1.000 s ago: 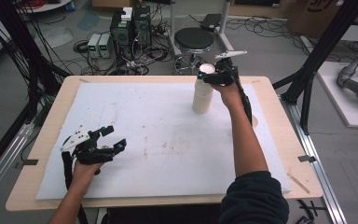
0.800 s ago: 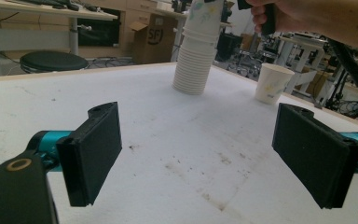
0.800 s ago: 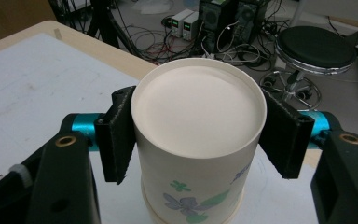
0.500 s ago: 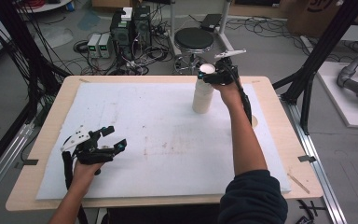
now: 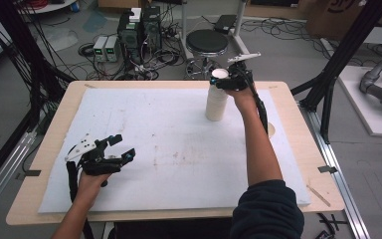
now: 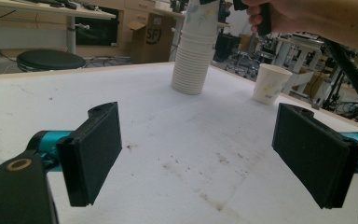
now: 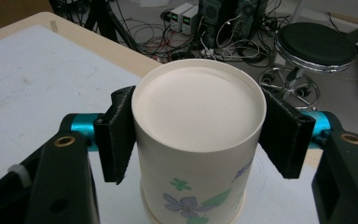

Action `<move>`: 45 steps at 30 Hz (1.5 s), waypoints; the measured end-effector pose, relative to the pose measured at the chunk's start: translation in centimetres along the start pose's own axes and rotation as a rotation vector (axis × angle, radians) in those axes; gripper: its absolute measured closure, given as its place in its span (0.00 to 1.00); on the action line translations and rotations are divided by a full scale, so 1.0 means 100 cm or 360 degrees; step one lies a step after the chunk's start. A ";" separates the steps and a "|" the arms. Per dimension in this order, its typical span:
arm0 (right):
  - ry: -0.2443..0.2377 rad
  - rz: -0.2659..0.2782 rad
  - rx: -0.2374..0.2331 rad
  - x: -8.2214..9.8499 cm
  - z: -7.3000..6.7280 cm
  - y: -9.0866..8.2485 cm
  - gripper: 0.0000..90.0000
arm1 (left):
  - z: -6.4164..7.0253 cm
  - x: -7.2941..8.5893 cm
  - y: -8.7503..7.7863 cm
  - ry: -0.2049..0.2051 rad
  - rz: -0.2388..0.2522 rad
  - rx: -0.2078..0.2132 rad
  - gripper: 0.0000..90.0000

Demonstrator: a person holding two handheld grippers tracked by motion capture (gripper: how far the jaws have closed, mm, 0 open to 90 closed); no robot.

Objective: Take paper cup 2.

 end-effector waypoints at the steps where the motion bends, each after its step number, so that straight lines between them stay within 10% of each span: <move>1: -0.0002 -0.0002 0.0005 0.000 0.000 0.000 0.38 | 0.000 0.000 0.000 0.0001 0.0001 -0.0002 0.17; 22: 0.0016 0.0121 -0.0002 -0.010 0.000 -0.013 0.39 | 0.001 0.001 0.001 0.0006 -0.0011 0.0010 0.17; 45: -0.0012 0.0265 -0.0088 -0.030 -0.023 -0.085 0.39 | 0.008 -0.001 0.002 0.0024 0.0016 0.0031 0.17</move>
Point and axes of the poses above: each handheld gripper's, and its own axes: y roughly forward along the jaws, x roughly out of its underside, z roughly to its right, the point moved 6 cm from there along y, roughly forward along the jaws, and after that the axes turned 10 degrees about -x, right-handed, at the moved point
